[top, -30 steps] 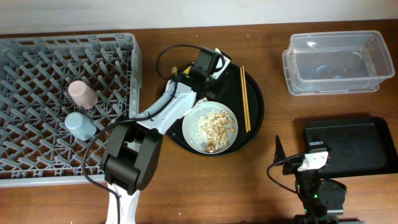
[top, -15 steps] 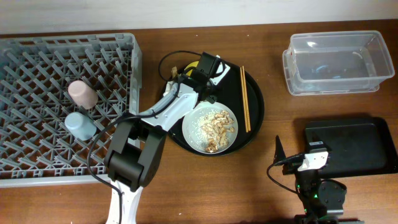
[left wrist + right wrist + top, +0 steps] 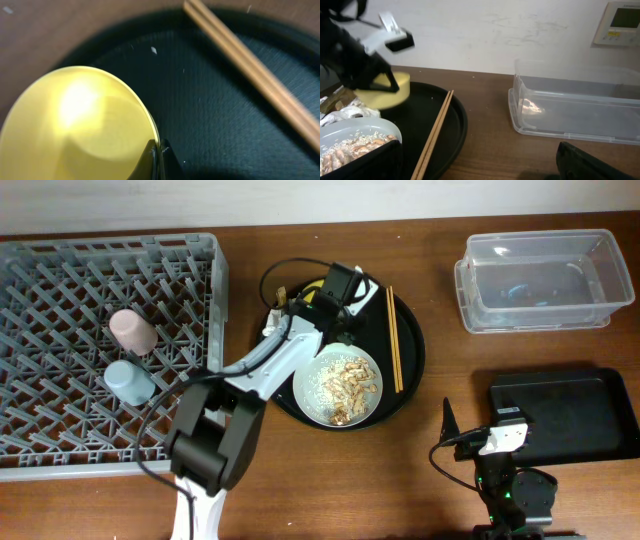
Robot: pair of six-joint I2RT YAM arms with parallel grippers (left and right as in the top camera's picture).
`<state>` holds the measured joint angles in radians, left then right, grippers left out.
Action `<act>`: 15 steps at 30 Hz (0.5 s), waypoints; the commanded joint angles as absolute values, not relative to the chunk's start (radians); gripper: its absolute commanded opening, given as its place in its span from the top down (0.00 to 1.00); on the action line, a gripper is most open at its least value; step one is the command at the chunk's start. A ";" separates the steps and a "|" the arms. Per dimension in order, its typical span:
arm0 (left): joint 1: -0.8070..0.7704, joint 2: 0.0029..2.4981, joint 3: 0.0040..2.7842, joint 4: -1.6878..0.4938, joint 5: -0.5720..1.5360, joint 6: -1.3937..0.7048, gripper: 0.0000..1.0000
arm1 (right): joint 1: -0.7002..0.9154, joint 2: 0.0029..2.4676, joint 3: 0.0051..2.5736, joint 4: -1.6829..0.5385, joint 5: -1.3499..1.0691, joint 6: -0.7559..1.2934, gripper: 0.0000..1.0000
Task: Sort waste into correct bins and load items into the dishwasher rack
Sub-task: 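Return the left gripper to the tray and grasp the yellow bowl, then carry the yellow bowl to the rack's top edge and lower it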
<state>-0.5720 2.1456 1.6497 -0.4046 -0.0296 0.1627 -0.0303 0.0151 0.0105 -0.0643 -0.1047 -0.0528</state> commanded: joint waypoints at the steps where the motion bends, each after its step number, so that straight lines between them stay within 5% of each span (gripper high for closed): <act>1: -0.559 2.001 1.666 -0.396 0.031 0.078 0.99 | -0.033 0.009 0.006 -0.071 -0.099 -0.052 0.02; 8: -0.465 1.873 1.666 -0.366 0.211 -0.111 0.99 | -0.033 0.009 0.006 -0.071 -0.099 -0.052 0.02; 15: -0.130 1.829 1.666 -0.281 0.628 -0.415 0.99 | -0.033 0.009 0.006 -0.071 -0.099 -0.052 0.02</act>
